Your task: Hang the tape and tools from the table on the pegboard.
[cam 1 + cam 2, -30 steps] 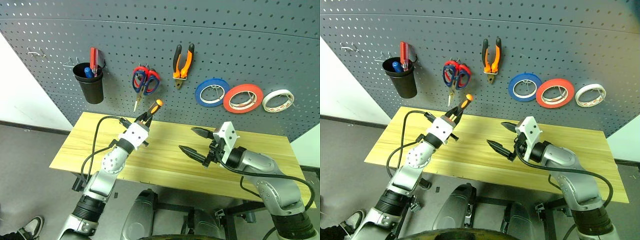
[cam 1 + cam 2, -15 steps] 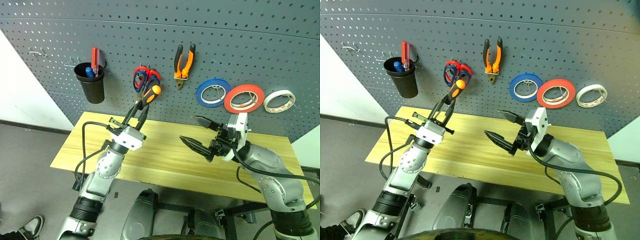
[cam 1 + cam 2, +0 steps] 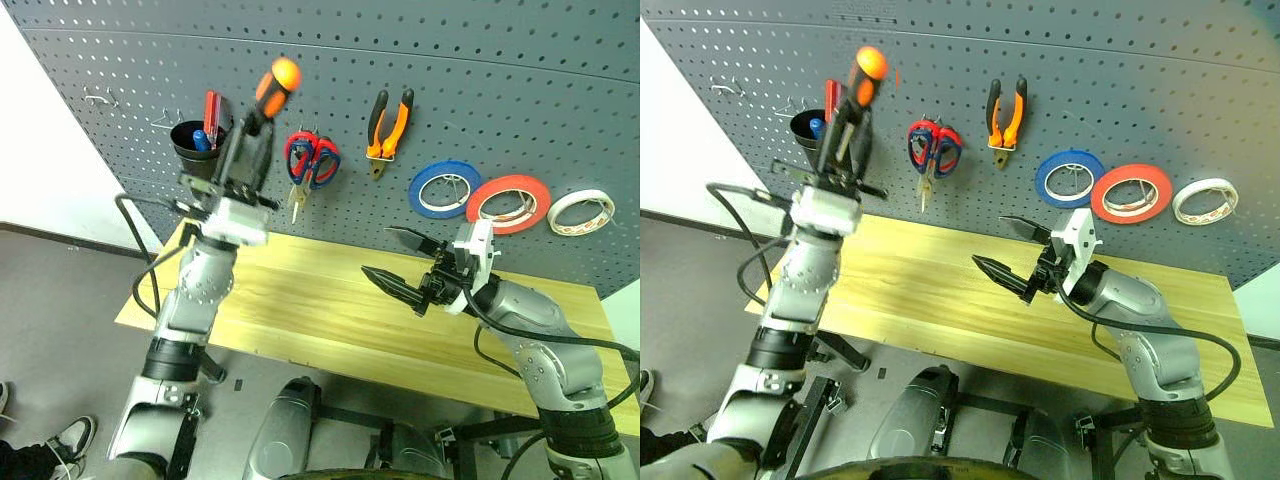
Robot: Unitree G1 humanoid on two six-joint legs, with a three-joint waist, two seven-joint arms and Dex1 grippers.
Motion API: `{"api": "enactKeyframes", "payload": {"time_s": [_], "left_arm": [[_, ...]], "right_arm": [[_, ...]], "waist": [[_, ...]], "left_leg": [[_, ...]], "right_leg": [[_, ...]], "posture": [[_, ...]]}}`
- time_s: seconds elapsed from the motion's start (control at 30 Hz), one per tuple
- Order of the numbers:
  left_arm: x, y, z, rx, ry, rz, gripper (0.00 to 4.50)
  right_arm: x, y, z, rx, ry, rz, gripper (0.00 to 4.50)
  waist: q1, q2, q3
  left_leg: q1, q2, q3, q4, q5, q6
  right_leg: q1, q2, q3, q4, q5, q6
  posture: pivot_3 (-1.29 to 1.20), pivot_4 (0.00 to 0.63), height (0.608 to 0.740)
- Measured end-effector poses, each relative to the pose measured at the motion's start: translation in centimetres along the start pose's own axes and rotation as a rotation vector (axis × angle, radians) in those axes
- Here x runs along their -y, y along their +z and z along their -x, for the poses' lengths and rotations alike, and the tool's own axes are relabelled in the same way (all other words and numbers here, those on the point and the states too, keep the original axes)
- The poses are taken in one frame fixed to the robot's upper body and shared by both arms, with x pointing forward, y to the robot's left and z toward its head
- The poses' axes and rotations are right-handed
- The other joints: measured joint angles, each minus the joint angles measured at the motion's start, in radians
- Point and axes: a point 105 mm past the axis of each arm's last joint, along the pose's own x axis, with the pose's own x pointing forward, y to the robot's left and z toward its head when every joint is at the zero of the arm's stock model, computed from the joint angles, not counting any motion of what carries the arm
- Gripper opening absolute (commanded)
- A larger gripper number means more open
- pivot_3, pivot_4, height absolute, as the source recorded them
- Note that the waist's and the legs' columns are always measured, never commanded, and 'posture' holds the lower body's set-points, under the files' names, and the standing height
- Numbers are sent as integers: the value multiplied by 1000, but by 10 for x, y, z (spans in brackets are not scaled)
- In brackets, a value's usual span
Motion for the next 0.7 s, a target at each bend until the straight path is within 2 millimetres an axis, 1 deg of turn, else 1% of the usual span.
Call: {"api": "enactKeyframes", "payload": {"time_s": [0.1,0.13,0.23,0.33,0.47,0.7], "left_arm": [[-12,-9,-16,-20,57,-5,604],[-18,-12,-22,-29,92,-6,604],[-31,-25,-32,-74,165,-13,604],[-37,-37,-30,-122,212,-18,604],[-37,-49,-25,-173,232,-19,604],[-48,-59,-29,-201,272,-46,604]], "right_arm": [[1,-1,0,-4,-2,5,4500],[0,-1,0,-4,0,5,4500],[0,-1,0,-2,3,5,4500],[0,-1,0,-2,4,5,4500],[0,-1,0,-2,3,5,4500],[-2,-3,2,-9,-1,0,4500]], "waist": [[1,0,0],[1,0,0],[-1,0,0],[-1,0,0],[0,0,0],[-1,0,0]], "left_leg": [[0,0,-1,0,0,0],[0,0,-1,0,0,0],[0,0,-1,0,0,0],[0,0,-2,0,0,0],[0,0,-2,0,0,0],[0,0,-3,0,0,0]], "right_leg": [[2,0,0,-2,0,0],[2,0,-1,-3,0,0],[3,1,-1,-4,0,0],[3,1,-1,-4,0,0],[4,1,-1,-4,0,0],[5,1,-1,-5,0,0]], "posture": [[312,48,629],[312,48,629],[312,48,629],[310,49,629],[307,51,629],[301,59,629]]}}
